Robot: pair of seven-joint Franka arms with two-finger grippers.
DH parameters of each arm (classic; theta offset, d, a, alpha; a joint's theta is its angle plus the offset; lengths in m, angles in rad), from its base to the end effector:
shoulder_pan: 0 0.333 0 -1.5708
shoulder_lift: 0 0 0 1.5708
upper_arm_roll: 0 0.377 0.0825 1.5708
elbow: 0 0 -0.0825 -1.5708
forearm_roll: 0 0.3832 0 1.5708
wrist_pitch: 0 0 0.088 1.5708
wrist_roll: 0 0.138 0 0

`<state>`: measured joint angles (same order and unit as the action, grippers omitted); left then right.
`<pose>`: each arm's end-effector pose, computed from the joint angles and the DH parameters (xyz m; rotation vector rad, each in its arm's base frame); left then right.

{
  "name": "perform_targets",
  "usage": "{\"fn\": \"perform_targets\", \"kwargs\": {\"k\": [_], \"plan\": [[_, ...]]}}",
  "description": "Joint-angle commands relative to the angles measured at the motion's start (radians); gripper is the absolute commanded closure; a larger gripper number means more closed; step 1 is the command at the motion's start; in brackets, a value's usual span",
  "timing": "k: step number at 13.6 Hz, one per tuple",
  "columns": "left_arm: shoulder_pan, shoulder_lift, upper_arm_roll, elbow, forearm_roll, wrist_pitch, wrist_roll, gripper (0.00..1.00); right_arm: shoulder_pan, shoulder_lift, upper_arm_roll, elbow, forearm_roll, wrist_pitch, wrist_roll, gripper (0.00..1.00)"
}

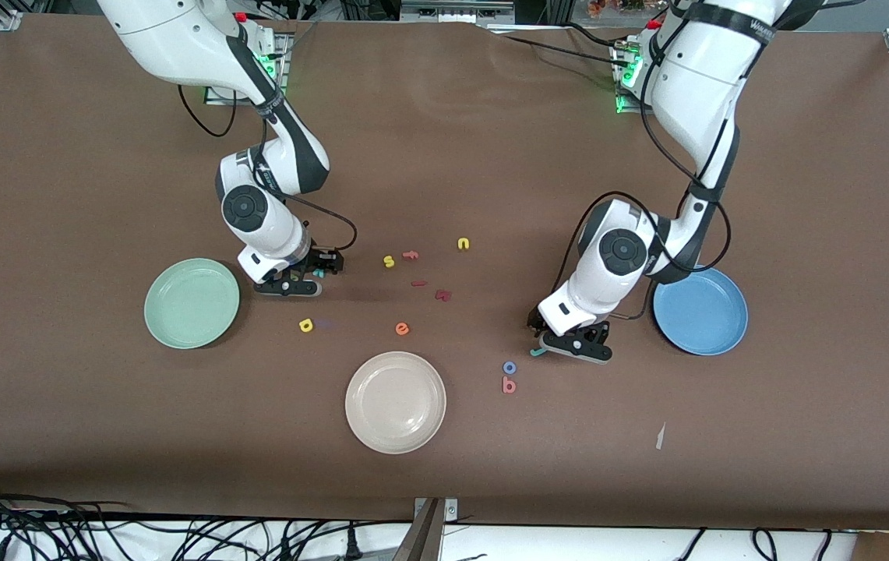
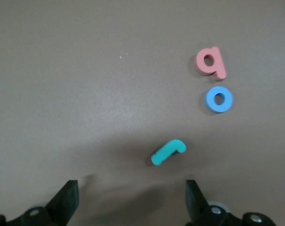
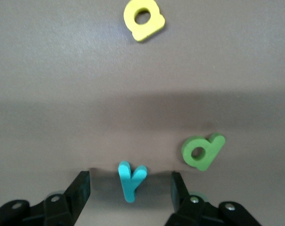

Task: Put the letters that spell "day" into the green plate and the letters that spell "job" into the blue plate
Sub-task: 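Grasp the y with the right gripper while the left gripper nears the r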

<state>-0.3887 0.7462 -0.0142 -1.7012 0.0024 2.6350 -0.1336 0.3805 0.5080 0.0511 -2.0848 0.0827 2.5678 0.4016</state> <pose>0.6788 -0.2878 0.1930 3.0447 -0.4083 0.2756 0.5546 0.2549 0.1986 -3.0869 0.0713 0.0785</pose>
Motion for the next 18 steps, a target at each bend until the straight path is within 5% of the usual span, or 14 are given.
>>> {"fn": "perform_targets", "kwargs": {"k": [1,5,14,18], "plan": [[-0.019,0.027,0.023,0.064,0.022,-0.007,0.049,0.04,0.004,0.024,0.003,0.035,0.005,-0.001,0.023,0.38],[-0.061,0.083,0.025,0.171,0.024,-0.007,0.039,0.09,0.005,0.027,0.003,0.039,0.003,-0.003,0.023,0.66],[-0.084,0.131,0.053,0.195,0.036,-0.004,0.051,0.16,0.005,0.037,0.003,0.045,0.014,-0.008,0.020,0.87],[-0.082,0.121,0.053,0.184,0.039,-0.004,0.049,0.28,-0.008,0.017,-0.011,0.201,0.019,-0.300,0.080,0.92]]}}
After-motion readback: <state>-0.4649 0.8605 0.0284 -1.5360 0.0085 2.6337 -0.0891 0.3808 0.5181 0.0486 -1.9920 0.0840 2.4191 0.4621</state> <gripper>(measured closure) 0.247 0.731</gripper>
